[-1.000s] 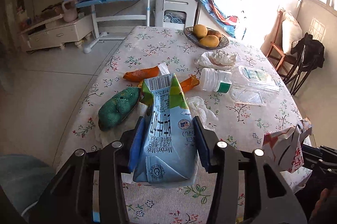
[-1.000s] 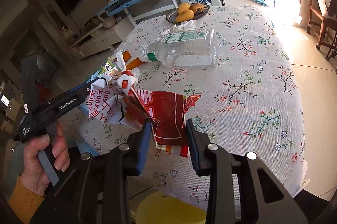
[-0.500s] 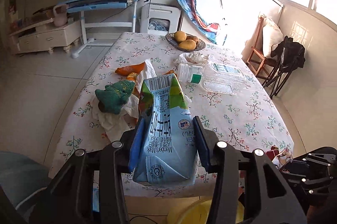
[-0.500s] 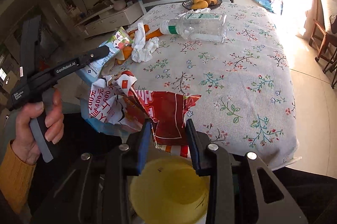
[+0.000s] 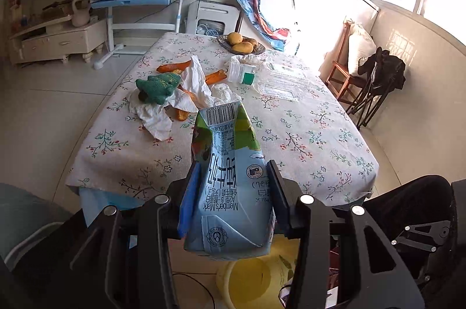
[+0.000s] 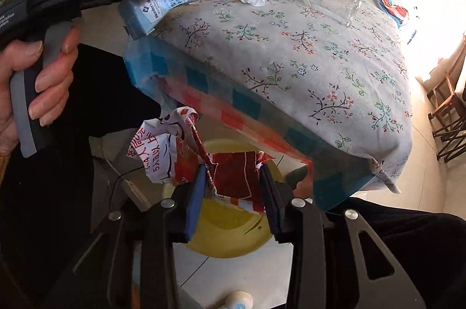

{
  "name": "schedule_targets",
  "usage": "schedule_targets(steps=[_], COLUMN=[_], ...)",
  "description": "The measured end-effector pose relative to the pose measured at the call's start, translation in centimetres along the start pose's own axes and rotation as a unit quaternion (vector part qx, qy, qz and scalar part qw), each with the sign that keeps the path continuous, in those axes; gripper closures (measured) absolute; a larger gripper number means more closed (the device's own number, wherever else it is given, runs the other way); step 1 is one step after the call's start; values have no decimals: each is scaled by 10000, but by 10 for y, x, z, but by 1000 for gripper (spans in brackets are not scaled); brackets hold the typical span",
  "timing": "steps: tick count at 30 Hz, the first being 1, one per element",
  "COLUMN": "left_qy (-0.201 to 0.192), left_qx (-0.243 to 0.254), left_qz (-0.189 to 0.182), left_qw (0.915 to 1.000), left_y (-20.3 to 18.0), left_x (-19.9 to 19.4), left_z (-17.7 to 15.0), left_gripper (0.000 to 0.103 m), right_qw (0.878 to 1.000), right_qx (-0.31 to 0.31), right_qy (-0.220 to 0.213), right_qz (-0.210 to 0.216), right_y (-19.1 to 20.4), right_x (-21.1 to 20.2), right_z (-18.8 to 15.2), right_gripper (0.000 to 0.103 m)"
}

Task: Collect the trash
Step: 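Carry the wrapper and carton to the yellow basin and open both tools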

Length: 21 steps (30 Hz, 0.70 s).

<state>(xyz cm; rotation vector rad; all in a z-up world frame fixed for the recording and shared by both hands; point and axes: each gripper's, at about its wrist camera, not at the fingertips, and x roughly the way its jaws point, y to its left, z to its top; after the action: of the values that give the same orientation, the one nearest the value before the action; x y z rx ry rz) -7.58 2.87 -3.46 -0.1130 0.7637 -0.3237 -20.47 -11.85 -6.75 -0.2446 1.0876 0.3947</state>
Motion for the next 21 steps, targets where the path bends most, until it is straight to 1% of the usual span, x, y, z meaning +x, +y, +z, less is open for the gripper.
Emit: schedule_targets(steps=[3,5,6,8,10,11,13,16,17,21], left_qy=[39,67,84,112,136,154,209,306,340,527], left_qx=[16,45,60,95,134,152,205,342,395,613], left_qz=[-32,-34,-38,-36,-28,-31,-28,-32,-35,-82], left_qw=[10000,10000,9999,9999,9998,9998,9996,9989,9986,9967], left_y=[-5,-8,-10,-13,-17,-18,-22,-31,-34,-47], left_x=[-6,-9,-10,-12,-14,-15,-16,-15,-15,-12], left_z=[-10,-15,-19,-23,-29,-31,-36,-44,-46,-60], left_gripper=[59,59,59,59,59,59,59,59,59,59], right_qw=[9997,9989,9988,9987,9994,9997,9995,9957,9935,9802], right_qx=[-220,-362,-382,-351,-181,-58,268,783,943,1534], right_qy=[143,280,314,356,286,229,27,-411,-584,-1212], right_qz=[-9,-28,-33,-24,36,87,140,261,262,315], right_y=[11,18,20,19,13,8,-5,-27,-36,-64], right_x=[5,10,11,13,9,6,-2,-20,-26,-43], right_z=[-6,-12,-14,-18,-19,-18,-15,-9,-7,-3], right_gripper=[63,57,56,49,43,41,38,33,30,26])
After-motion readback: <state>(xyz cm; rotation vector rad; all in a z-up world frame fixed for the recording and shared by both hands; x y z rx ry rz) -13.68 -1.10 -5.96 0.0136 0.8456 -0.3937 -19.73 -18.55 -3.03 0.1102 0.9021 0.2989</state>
